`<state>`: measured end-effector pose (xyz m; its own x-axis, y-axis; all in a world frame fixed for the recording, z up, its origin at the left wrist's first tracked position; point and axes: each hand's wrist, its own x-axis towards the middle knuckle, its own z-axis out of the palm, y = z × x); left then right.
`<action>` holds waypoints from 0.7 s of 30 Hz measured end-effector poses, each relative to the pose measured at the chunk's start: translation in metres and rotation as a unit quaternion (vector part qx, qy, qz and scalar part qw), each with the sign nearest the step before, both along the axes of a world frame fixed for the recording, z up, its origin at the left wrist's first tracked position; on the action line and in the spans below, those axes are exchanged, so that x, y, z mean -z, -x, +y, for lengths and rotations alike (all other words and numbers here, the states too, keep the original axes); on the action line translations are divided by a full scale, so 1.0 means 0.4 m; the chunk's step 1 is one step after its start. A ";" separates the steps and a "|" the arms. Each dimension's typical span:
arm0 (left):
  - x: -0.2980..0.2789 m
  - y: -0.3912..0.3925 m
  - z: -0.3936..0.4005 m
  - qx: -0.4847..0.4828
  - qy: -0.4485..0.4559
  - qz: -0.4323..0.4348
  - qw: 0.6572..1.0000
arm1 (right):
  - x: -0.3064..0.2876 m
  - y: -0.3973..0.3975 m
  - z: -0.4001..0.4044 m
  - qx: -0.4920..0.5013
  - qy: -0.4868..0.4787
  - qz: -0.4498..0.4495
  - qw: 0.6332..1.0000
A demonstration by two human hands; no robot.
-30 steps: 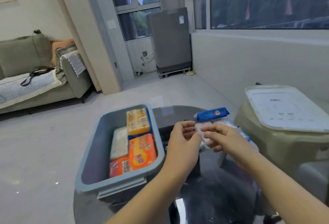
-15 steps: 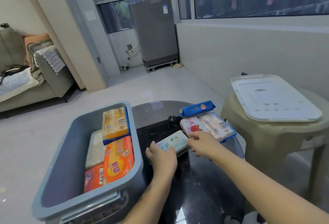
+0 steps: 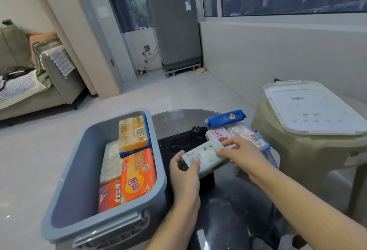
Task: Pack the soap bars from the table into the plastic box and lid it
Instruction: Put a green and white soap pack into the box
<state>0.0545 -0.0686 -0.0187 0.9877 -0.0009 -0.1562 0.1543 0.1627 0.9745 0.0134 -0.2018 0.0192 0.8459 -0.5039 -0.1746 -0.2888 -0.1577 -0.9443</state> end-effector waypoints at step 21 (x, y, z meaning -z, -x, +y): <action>-0.006 -0.118 -0.292 0.105 -0.432 0.075 0.893 | -0.011 0.097 -0.234 0.207 -0.129 -0.143 0.959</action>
